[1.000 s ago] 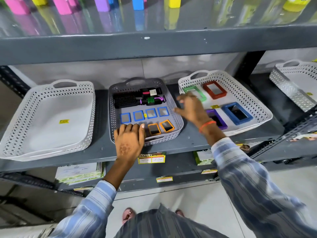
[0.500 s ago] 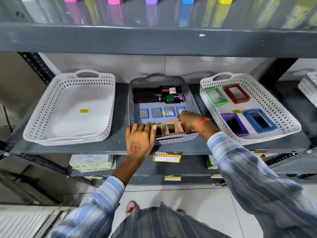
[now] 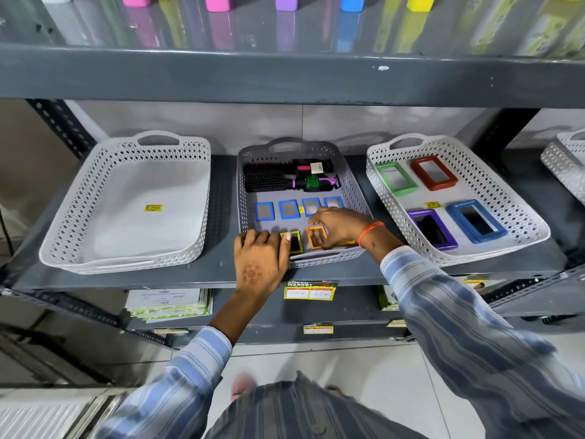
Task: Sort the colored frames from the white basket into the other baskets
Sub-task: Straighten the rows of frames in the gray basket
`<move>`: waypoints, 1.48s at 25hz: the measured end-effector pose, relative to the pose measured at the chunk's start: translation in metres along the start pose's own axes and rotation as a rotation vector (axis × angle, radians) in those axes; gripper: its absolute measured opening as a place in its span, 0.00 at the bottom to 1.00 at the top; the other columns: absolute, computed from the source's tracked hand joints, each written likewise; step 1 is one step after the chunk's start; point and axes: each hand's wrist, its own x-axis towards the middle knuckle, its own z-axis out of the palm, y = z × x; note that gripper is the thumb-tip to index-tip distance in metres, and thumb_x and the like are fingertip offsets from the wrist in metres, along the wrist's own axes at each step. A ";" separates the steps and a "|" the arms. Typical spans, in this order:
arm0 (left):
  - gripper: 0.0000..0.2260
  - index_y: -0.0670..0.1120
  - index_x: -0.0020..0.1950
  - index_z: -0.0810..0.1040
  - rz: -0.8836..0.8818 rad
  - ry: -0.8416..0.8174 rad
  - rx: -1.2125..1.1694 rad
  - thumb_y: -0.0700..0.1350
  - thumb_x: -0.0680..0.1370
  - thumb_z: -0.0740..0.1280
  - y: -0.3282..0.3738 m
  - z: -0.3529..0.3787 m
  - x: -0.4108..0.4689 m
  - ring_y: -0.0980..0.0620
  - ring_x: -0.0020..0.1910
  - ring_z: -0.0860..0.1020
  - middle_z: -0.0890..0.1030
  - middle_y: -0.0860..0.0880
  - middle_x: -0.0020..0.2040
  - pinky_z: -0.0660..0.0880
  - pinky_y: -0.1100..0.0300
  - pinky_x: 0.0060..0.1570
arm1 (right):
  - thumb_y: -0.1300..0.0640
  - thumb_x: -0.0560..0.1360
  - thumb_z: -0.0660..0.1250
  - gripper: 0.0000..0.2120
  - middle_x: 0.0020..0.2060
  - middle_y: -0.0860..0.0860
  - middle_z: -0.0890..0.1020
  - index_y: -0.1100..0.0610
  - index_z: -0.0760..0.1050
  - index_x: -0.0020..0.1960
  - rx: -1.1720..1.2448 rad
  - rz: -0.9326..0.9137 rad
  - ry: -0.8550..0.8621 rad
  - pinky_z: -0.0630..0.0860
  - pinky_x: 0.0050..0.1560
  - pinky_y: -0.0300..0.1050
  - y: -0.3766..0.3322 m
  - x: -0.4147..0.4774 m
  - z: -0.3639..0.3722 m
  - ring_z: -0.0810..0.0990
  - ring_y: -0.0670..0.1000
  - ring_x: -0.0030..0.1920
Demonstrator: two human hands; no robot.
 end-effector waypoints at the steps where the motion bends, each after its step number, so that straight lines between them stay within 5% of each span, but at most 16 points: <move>1: 0.21 0.44 0.49 0.79 0.002 -0.002 -0.001 0.53 0.80 0.50 0.000 0.000 0.000 0.43 0.44 0.76 0.84 0.45 0.41 0.67 0.49 0.51 | 0.57 0.70 0.70 0.16 0.57 0.58 0.77 0.60 0.77 0.57 0.017 -0.016 0.004 0.73 0.53 0.47 -0.004 -0.002 0.001 0.76 0.59 0.58; 4: 0.20 0.44 0.49 0.80 0.005 -0.006 0.001 0.52 0.81 0.52 -0.001 0.000 -0.001 0.43 0.45 0.76 0.84 0.45 0.41 0.67 0.49 0.51 | 0.55 0.71 0.68 0.08 0.50 0.59 0.78 0.60 0.77 0.46 0.003 -0.029 0.018 0.73 0.46 0.47 -0.007 -0.006 0.004 0.78 0.59 0.51; 9: 0.20 0.44 0.49 0.80 0.009 0.001 0.008 0.52 0.81 0.52 -0.001 0.000 0.000 0.44 0.45 0.75 0.84 0.46 0.41 0.67 0.50 0.51 | 0.54 0.71 0.68 0.06 0.47 0.57 0.76 0.56 0.74 0.42 -0.006 -0.011 0.017 0.68 0.43 0.45 -0.007 -0.006 0.004 0.78 0.59 0.49; 12: 0.22 0.45 0.46 0.80 0.016 0.014 0.016 0.53 0.81 0.49 -0.001 0.000 -0.001 0.44 0.44 0.75 0.84 0.46 0.40 0.67 0.50 0.51 | 0.56 0.72 0.69 0.11 0.54 0.57 0.77 0.58 0.76 0.52 0.041 0.010 0.016 0.72 0.51 0.47 -0.003 -0.006 0.003 0.77 0.59 0.57; 14: 0.22 0.45 0.43 0.79 0.031 0.031 0.027 0.54 0.80 0.49 -0.002 0.000 -0.002 0.44 0.43 0.75 0.83 0.46 0.39 0.67 0.50 0.50 | 0.61 0.73 0.69 0.19 0.62 0.56 0.77 0.60 0.74 0.63 0.142 0.031 0.138 0.72 0.61 0.45 0.005 -0.010 -0.005 0.76 0.56 0.62; 18: 0.23 0.44 0.40 0.80 0.056 0.064 0.051 0.52 0.81 0.49 0.003 0.001 -0.006 0.44 0.39 0.76 0.83 0.46 0.35 0.69 0.50 0.49 | 0.67 0.76 0.64 0.11 0.51 0.62 0.83 0.66 0.79 0.56 0.341 -0.052 0.504 0.76 0.51 0.42 0.015 -0.038 -0.012 0.83 0.59 0.49; 23: 0.24 0.45 0.36 0.79 -0.014 0.099 0.055 0.52 0.81 0.50 0.012 0.003 -0.006 0.44 0.37 0.79 0.83 0.45 0.32 0.70 0.51 0.46 | 0.53 0.80 0.59 0.14 0.38 0.55 0.84 0.58 0.79 0.43 0.140 -0.075 0.425 0.77 0.43 0.48 -0.009 -0.071 0.024 0.81 0.56 0.39; 26: 0.22 0.44 0.35 0.78 -0.016 0.138 0.064 0.52 0.80 0.53 0.011 0.006 -0.006 0.44 0.36 0.79 0.82 0.44 0.31 0.67 0.51 0.45 | 0.58 0.77 0.64 0.08 0.46 0.58 0.85 0.60 0.79 0.50 0.158 0.005 0.332 0.78 0.50 0.47 0.007 -0.053 0.017 0.83 0.58 0.47; 30: 0.21 0.44 0.35 0.78 -0.012 0.187 0.048 0.50 0.80 0.53 0.012 0.007 -0.008 0.43 0.34 0.78 0.83 0.43 0.31 0.60 0.51 0.42 | 0.66 0.74 0.62 0.14 0.60 0.62 0.76 0.64 0.73 0.60 -0.145 0.076 0.105 0.75 0.59 0.50 0.025 -0.017 0.009 0.77 0.63 0.59; 37: 0.19 0.44 0.35 0.77 -0.023 0.128 0.029 0.50 0.80 0.56 0.010 0.006 -0.007 0.44 0.35 0.78 0.83 0.43 0.32 0.65 0.52 0.44 | 0.67 0.76 0.60 0.13 0.59 0.63 0.75 0.65 0.75 0.59 -0.181 0.082 0.056 0.75 0.59 0.49 0.034 -0.003 0.015 0.78 0.63 0.59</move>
